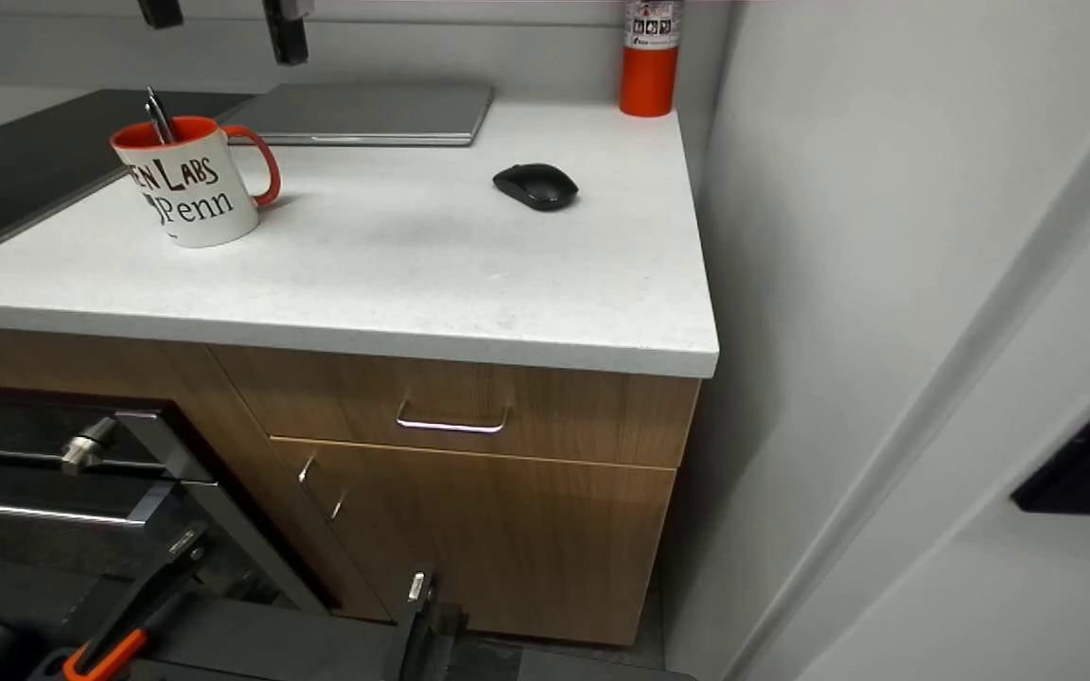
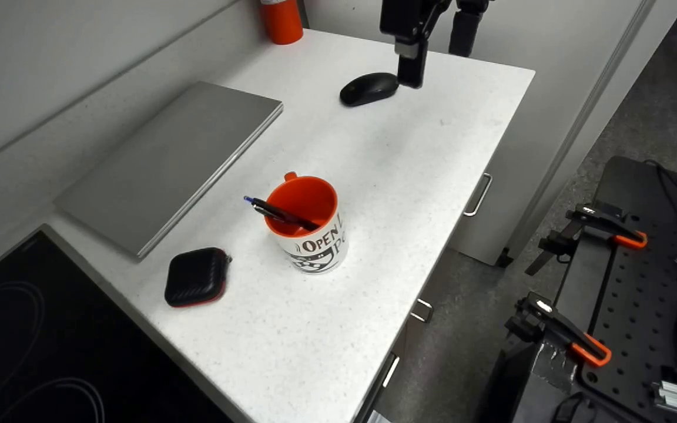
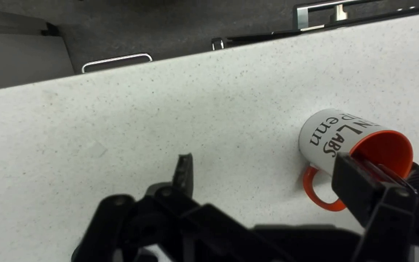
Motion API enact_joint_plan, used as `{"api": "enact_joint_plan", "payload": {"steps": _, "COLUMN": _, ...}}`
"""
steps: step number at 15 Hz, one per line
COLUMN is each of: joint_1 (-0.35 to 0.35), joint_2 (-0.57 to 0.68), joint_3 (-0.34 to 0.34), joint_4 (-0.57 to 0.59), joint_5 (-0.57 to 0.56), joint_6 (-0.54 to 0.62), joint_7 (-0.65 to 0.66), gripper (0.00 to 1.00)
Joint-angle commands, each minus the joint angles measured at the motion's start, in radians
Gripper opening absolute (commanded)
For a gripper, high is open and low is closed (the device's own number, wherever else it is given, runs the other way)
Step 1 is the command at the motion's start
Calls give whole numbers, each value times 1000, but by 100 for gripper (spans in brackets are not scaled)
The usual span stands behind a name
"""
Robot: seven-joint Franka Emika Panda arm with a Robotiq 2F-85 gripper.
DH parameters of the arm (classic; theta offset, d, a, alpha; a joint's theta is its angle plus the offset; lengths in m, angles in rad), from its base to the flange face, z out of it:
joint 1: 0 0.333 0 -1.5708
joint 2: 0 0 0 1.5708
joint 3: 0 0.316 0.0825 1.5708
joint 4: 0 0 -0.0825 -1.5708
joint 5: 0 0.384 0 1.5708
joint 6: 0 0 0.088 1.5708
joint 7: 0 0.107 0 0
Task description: Remove the black pen from the mug
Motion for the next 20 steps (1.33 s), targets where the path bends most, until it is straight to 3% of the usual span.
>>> {"api": "enact_joint_plan", "payload": {"steps": 1, "joint_1": 0, "joint_2": 0, "joint_3": -1, "joint_4": 2, "joint_5": 1, "joint_6": -4, "joint_7": -4, "gripper": 100}}
{"api": "enact_joint_plan", "payload": {"steps": 6, "joint_1": 1, "joint_2": 0, "joint_3": -2, "joint_4": 2, "joint_5": 2, "joint_6": -6, "joint_7": -6, "gripper": 100}}
{"api": "enact_joint_plan", "payload": {"steps": 13, "joint_1": 131, "joint_2": -33, "joint_3": -15, "joint_4": -107, "joint_5": 191, "joint_6": 263, "joint_7": -285, "gripper": 100}}
{"api": "enact_joint_plan", "payload": {"steps": 16, "joint_1": 213, "joint_2": -22, "joint_3": -38, "joint_4": -125, "joint_5": 344, "joint_6": 353, "joint_7": -426, "gripper": 100}}
{"api": "enact_joint_plan", "payload": {"steps": 18, "joint_1": 268, "joint_2": -2, "joint_3": -69, "joint_4": -108, "joint_5": 487, "joint_6": 336, "joint_7": -514, "gripper": 100}}
{"api": "enact_joint_plan", "payload": {"steps": 19, "joint_1": 209, "joint_2": -3, "joint_3": -22, "joint_4": -105, "joint_5": 381, "joint_6": 321, "joint_7": -421, "gripper": 100}}
{"api": "enact_joint_plan", "payload": {"steps": 20, "joint_1": 224, "joint_2": -1, "joint_3": -27, "joint_4": -104, "joint_5": 430, "joint_6": 320, "joint_7": -458, "gripper": 100}}
